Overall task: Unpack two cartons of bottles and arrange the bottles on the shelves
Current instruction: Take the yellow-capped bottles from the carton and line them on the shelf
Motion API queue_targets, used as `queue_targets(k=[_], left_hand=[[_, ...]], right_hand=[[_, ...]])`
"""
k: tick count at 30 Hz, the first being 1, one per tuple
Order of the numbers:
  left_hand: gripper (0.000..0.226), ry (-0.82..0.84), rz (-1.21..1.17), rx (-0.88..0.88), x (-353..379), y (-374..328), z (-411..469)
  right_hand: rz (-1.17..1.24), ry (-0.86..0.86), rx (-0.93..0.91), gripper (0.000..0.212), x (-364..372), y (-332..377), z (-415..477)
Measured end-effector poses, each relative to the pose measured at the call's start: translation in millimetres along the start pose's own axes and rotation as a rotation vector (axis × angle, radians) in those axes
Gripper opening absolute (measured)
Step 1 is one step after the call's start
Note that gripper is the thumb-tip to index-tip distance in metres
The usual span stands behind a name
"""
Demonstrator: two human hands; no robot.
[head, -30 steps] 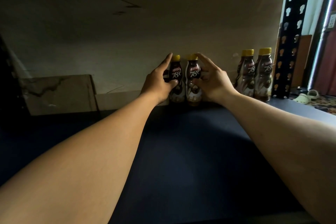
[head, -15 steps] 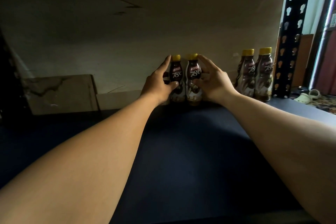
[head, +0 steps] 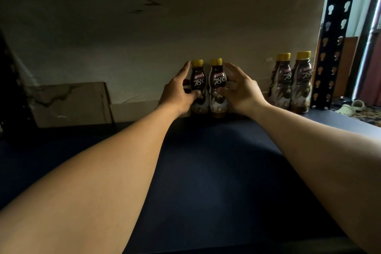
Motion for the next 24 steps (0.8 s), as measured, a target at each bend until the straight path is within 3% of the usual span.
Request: queue_targets(k=[7,15,20,24], left_hand=[[0.093,0.003,-0.042,-0.01,-0.8,-0.3,-1.4],[0.085,-0.133,-0.06,-0.024,-12.2,-17.7,-21.6],[0.076,-0.173,0.002,-0.053,-22.4,-15.0,-48.2],[0.054,-0.136,0.028,-0.066,-36.2,-15.5,-75.9]], right_hand=[[-0.014,-0.024,0.047,0.076,-2.6,-0.2,-1.9],[-0.123,-0.178,0.07,0.064,-25.4,20.4,-20.3],[-0.204,-0.156,0.057,0.055,-30.7,36.2,-40.5],[-0.235,-0.039,0.104,0.057,-31.1,52.1,-68.3]])
Point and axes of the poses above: each hand's wrist, its own z-axis towards the middle knuckle, its own x-axis out of the palm, y = z × x, the point moved 3 cm from there along z, towards the middle knuckle, and after that the axes turned 6 degrees about y, right-handed, at the moved point
